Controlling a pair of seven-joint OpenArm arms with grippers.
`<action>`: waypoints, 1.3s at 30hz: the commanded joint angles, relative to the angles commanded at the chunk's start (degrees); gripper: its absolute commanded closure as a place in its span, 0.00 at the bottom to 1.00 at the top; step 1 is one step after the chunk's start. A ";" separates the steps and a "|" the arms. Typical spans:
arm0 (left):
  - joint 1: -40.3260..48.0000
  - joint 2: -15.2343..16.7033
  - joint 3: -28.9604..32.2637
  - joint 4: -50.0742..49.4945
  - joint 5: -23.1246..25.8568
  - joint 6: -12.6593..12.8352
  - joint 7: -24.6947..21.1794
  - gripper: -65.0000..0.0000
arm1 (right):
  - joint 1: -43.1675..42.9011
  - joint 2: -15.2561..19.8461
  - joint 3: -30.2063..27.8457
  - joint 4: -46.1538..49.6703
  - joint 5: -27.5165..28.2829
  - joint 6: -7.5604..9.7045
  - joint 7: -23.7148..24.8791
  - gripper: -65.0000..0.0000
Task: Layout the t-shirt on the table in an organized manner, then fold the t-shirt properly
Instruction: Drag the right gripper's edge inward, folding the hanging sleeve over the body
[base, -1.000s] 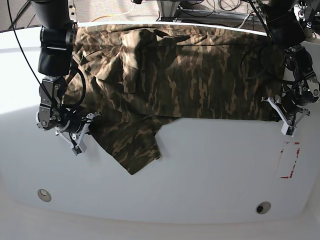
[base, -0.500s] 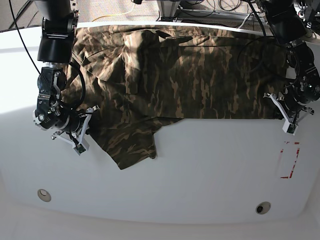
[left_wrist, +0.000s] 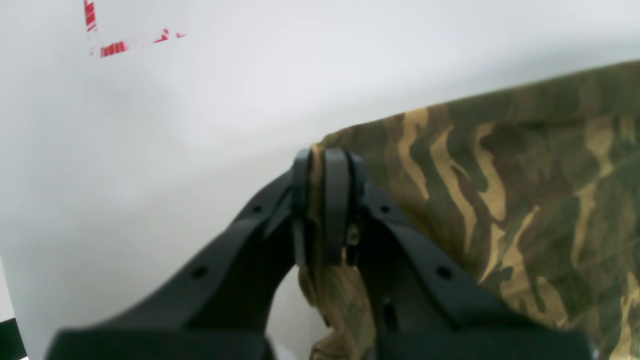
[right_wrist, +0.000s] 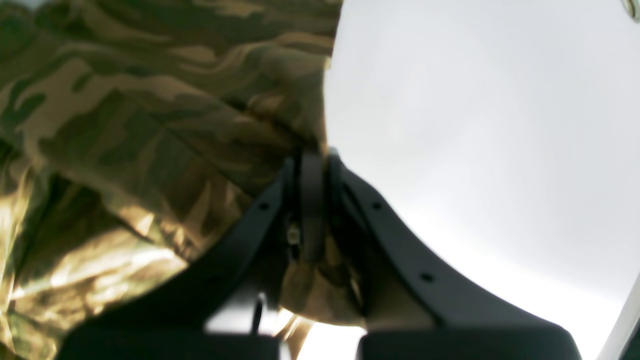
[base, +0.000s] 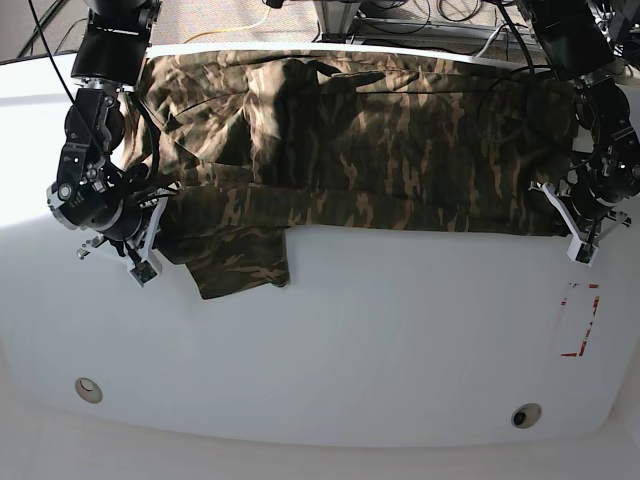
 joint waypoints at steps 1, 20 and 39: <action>0.00 0.00 -0.09 0.00 0.00 0.00 0.00 1.00 | -0.97 0.00 0.00 0.35 0.00 0.00 0.00 1.00; 4.92 -3.16 0.70 -0.26 0.09 0.00 0.00 0.97 | -12.22 -0.18 0.09 4.75 0.00 0.00 0.00 0.57; 5.54 -4.92 1.32 5.54 0.00 0.00 0.26 0.29 | -6.77 -0.09 3.16 5.27 0.00 0.00 -2.90 0.16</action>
